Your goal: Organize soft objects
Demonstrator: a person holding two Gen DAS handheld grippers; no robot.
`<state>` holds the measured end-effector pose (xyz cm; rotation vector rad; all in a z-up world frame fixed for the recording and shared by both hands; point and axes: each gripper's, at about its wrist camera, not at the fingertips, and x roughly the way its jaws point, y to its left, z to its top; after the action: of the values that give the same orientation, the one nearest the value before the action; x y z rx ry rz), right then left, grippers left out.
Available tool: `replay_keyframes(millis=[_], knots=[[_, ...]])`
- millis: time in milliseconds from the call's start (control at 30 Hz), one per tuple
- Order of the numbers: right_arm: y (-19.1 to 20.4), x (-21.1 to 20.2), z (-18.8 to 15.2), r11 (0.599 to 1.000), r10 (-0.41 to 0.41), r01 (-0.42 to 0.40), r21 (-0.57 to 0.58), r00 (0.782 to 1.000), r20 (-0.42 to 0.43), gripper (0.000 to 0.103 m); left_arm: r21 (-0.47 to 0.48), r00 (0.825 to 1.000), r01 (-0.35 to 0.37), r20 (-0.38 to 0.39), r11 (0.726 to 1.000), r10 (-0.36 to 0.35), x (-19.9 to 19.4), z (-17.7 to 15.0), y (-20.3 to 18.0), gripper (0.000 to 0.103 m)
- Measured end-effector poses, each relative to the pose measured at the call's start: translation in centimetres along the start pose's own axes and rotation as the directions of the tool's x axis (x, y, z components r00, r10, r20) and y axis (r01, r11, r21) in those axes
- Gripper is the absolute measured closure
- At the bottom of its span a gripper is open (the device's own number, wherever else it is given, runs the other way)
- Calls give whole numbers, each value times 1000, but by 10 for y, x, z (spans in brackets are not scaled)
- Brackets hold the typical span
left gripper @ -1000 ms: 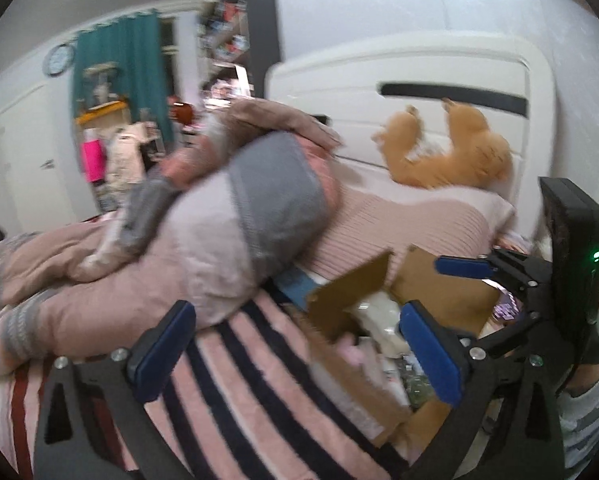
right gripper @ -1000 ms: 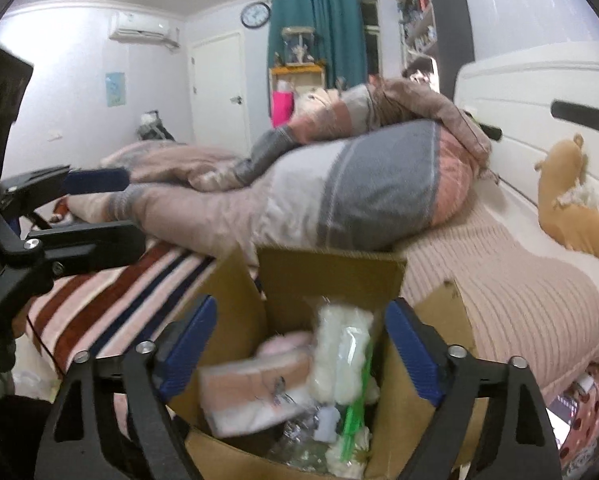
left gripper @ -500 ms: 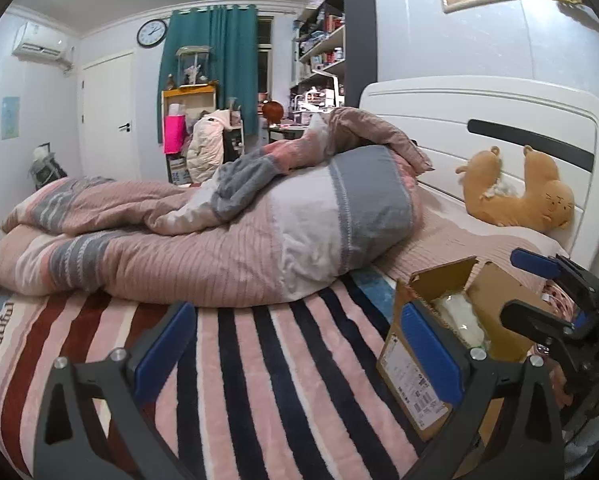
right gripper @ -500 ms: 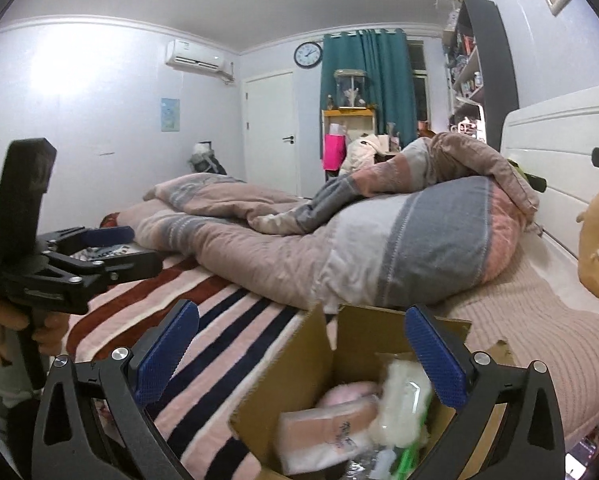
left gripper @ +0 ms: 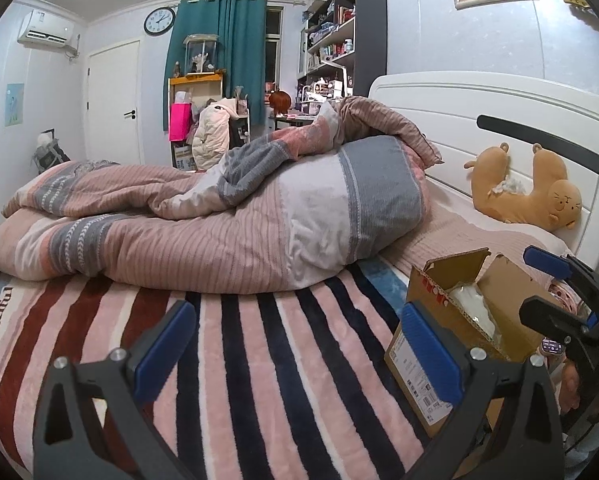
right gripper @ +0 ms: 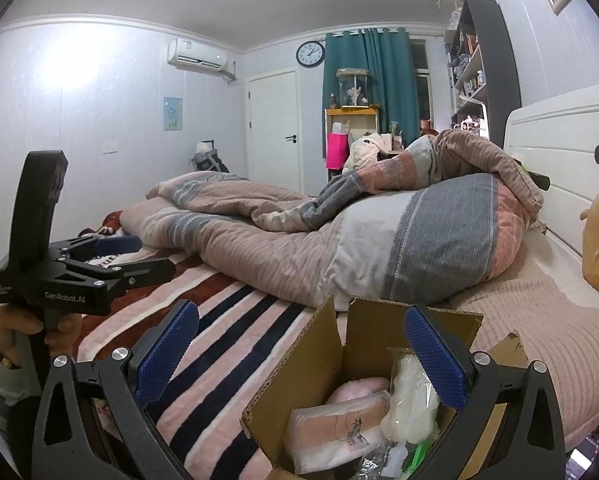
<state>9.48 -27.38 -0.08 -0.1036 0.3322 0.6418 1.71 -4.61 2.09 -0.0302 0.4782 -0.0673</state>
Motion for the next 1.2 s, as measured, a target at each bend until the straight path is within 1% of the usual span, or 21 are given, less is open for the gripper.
replay_keyframes(millis=[1200], knots=[[11, -1, -4, 999, -31, 31, 26, 1000, -5, 0, 20, 1000, -6, 17, 1000, 6, -4, 0, -4, 1]])
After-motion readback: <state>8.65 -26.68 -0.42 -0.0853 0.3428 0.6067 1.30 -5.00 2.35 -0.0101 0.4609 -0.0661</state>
